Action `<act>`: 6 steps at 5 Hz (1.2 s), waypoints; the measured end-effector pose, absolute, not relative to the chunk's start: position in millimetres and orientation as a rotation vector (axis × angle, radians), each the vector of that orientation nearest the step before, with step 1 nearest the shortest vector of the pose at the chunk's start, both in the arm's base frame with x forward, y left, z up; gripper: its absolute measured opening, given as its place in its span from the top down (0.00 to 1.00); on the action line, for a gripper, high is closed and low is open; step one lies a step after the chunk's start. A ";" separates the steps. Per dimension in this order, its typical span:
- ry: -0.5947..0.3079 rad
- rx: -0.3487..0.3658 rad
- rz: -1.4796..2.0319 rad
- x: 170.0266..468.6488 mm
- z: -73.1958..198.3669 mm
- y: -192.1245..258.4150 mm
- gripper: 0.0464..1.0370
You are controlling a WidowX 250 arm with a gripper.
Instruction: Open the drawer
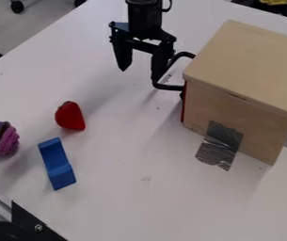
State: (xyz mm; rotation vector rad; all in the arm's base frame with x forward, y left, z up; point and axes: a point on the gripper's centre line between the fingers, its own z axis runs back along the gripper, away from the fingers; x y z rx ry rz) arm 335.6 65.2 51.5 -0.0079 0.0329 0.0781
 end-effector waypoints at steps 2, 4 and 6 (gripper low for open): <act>0.038 -0.005 0.089 339.2 41.3 61.5 0.04; 0.000 0.011 0.103 348.9 39.4 55.1 0.04; 0.008 0.024 0.116 349.2 26.2 48.1 0.04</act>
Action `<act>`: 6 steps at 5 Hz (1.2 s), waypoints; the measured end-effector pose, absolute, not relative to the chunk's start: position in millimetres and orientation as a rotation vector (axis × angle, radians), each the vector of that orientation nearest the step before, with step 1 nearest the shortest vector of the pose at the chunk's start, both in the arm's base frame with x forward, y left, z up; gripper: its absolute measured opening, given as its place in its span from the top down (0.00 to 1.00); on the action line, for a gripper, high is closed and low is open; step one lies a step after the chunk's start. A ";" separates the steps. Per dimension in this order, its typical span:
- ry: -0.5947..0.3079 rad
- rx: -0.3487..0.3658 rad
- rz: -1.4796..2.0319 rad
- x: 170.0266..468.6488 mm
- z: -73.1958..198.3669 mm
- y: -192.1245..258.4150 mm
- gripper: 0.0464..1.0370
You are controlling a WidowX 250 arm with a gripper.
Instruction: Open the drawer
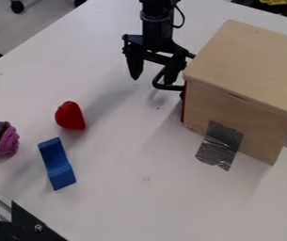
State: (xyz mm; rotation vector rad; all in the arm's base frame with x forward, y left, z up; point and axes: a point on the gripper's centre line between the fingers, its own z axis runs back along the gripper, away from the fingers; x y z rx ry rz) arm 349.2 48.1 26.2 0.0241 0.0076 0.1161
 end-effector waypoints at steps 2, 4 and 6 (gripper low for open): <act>0.050 0.025 0.122 360.7 17.4 46.2 0.36; 0.075 0.024 0.121 384.7 18.4 56.4 0.87; 0.171 0.022 0.110 415.3 13.8 63.5 0.90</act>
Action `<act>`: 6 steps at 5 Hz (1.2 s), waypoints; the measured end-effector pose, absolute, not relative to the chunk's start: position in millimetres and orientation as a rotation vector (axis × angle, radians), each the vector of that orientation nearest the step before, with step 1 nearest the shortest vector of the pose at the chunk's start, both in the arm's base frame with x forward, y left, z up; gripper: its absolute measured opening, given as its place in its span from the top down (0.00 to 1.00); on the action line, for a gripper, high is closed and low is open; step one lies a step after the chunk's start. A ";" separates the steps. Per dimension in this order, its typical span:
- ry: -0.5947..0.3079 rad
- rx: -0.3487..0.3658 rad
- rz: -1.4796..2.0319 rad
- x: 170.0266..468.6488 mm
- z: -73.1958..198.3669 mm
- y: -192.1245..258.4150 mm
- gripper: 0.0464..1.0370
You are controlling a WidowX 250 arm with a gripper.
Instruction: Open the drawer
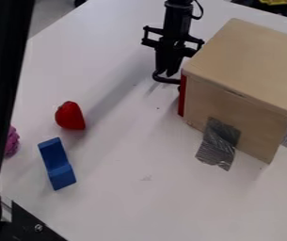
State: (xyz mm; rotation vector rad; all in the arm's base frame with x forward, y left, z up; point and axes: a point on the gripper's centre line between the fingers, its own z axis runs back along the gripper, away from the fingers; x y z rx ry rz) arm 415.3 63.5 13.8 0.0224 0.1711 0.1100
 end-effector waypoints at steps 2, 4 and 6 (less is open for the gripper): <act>0.161 0.036 0.098 435.5 14.3 78.0 0.90; 0.136 0.060 0.129 425.8 21.4 98.6 0.90; 0.153 0.125 0.147 408.1 37.4 110.3 0.90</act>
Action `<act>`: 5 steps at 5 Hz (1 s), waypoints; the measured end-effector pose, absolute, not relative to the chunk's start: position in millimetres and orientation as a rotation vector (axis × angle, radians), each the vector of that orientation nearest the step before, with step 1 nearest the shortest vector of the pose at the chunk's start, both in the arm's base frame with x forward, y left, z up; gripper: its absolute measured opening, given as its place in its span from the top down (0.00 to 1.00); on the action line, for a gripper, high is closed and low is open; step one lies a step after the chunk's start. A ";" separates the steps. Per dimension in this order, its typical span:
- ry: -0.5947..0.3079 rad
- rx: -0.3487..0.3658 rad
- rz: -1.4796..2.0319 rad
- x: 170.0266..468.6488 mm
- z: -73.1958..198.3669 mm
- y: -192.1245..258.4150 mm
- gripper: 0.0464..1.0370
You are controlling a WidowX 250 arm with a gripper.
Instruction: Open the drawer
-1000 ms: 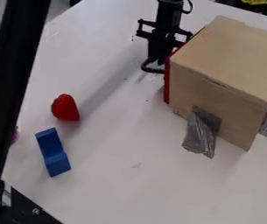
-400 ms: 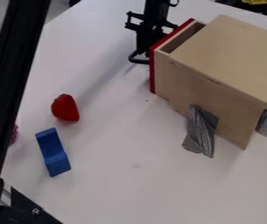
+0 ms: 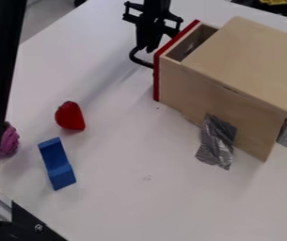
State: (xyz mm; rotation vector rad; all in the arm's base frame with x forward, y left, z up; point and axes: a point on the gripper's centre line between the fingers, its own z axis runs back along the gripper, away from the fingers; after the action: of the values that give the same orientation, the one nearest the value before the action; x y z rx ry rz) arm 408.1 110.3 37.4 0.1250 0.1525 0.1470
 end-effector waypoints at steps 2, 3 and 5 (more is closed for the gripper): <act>0.187 0.157 0.143 390.7 45.0 112.5 0.92; 0.191 0.159 0.147 385.8 47.2 113.1 0.92; 0.208 0.154 0.183 377.5 43.8 126.9 0.92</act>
State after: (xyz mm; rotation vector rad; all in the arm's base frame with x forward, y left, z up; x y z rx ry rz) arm 377.5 126.9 43.8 0.1535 0.2082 0.1832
